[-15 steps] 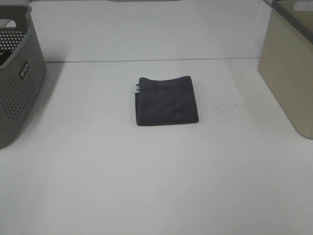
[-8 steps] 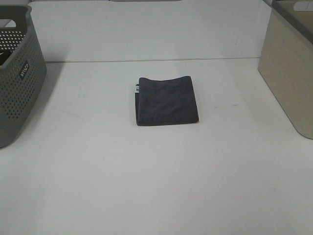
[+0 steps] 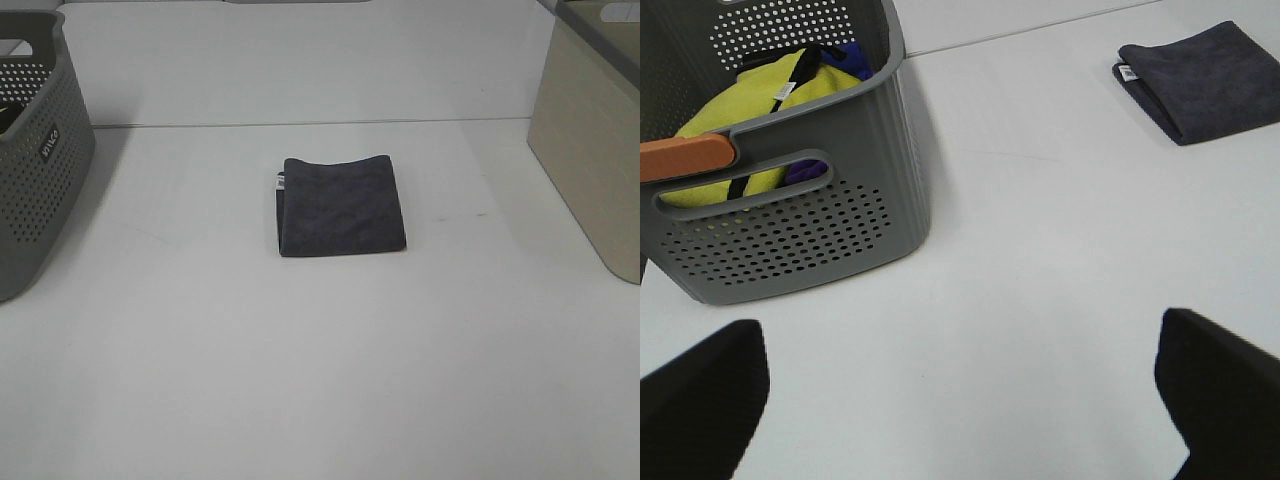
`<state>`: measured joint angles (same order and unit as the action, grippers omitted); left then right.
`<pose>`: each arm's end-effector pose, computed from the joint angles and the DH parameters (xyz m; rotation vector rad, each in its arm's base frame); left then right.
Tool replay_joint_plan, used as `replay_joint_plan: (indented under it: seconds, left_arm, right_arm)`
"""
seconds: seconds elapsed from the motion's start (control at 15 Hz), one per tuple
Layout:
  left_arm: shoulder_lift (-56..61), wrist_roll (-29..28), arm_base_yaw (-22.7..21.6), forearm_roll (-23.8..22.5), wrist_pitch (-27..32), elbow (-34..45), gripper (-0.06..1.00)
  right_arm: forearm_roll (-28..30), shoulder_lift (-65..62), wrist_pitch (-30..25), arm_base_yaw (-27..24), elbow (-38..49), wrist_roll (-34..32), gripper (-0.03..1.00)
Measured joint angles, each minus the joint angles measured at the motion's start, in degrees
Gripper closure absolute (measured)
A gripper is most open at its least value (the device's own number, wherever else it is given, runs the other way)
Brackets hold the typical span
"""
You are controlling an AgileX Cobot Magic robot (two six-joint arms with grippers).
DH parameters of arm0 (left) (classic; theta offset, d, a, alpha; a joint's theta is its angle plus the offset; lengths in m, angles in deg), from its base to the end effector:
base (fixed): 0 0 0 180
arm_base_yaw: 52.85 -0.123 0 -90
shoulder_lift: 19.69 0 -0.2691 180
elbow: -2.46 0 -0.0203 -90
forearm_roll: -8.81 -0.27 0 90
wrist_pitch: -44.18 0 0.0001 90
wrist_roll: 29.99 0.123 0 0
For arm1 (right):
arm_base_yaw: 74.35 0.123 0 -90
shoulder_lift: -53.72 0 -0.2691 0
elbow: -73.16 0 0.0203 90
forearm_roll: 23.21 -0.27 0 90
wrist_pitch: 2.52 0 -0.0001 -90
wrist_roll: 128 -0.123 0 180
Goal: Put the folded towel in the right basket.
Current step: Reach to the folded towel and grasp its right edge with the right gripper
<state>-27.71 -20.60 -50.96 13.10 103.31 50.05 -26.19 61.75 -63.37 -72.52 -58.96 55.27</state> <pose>0.0561 -0.0098 0.2785 0.1993 1.9905 -0.0050 0.0553 0.0074 0.2734 -0.0933 2.0349 0.0464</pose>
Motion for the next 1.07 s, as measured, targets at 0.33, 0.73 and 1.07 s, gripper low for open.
replay_joint_plan:
  seconds: [0.33, 0.73, 1.07]
  left_arm:
    - [0.00, 0.00, 0.00, 0.00, 0.00, 0.00, -0.04]
    - [0.00, 0.00, 0.00, 0.00, 0.00, 0.00, -0.04]
    - [0.00, 0.00, 0.00, 0.00, 0.00, 0.00, -0.04]
  right_arm:
    - [0.00, 0.00, 0.00, 0.00, 0.00, 0.00, 0.22]
    - [0.00, 0.00, 0.00, 0.00, 0.00, 0.00, 0.22]
    - [0.00, 0.00, 0.00, 0.00, 0.00, 0.00, 0.22]
